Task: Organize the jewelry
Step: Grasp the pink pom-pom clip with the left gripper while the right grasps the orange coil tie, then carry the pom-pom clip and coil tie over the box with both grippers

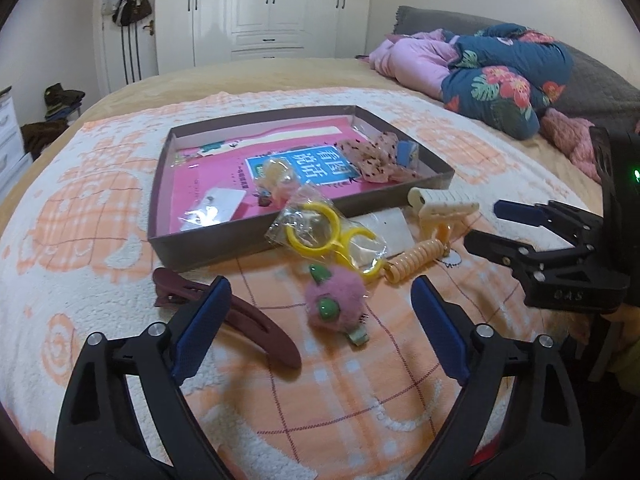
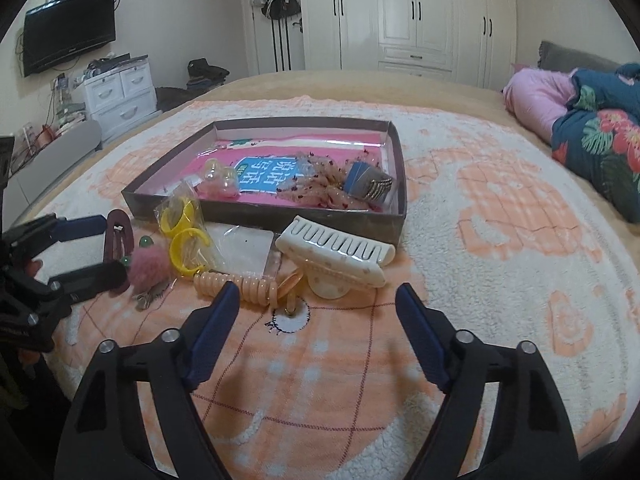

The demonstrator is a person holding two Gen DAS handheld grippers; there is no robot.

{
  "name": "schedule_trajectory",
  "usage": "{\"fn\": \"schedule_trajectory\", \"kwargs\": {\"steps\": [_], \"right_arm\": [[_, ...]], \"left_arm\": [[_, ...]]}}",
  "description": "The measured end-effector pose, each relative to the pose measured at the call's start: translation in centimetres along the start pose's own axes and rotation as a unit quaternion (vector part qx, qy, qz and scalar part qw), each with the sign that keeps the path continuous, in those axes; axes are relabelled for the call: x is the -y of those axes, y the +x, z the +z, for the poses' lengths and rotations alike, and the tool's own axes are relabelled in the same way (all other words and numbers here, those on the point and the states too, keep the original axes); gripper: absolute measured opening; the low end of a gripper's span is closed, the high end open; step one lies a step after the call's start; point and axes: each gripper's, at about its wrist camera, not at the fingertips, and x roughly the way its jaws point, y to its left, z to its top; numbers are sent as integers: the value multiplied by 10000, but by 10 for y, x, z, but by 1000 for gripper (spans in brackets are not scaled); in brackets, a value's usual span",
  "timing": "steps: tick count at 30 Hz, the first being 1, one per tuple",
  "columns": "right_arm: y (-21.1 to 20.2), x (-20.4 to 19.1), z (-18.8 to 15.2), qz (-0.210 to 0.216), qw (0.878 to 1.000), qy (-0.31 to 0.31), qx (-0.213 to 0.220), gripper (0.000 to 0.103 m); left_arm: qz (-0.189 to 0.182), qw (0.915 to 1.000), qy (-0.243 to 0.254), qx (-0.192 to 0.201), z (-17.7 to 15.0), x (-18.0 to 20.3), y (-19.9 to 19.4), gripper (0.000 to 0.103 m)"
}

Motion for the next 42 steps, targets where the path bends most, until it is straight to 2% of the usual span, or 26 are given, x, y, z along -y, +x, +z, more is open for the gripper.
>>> {"fn": "schedule_trajectory", "kwargs": {"steps": [2,9,14,21,27,35,37,39,41,42], "right_arm": [[6,4,0,90,9998,149,-94,64],[22,4,1,294,9986,314,-311,33],[26,-1,4,449,9982,273,-286,20],[30,-3,5,553,9976,291,-311,13],[31,8,5,783,9942,633,-384,8],[15,10,2,639,9959,566,-294,7],[9,12,1,533,9968,544,-240,7],[5,14,0,481,9971,553,-189,7],[0,15,0,422,9977,522,-126,7],[-1,15,0,421,9977,511,-117,7]], "left_arm": [[18,10000,80,-7,-1,2,3,76],[-22,9998,185,-66,1,7,11,55],[-62,9997,163,-146,0,6,16,50],[-62,9997,75,-228,-2,2,21,50],[-97,9995,5,-295,-1,-1,26,50],[-199,9994,23,-294,0,2,28,50],[-230,9993,43,-304,0,3,29,45],[-223,9992,93,-326,1,7,30,31],[-215,9992,96,-324,0,8,30,22],[-247,9992,63,-307,0,7,28,21]]}}
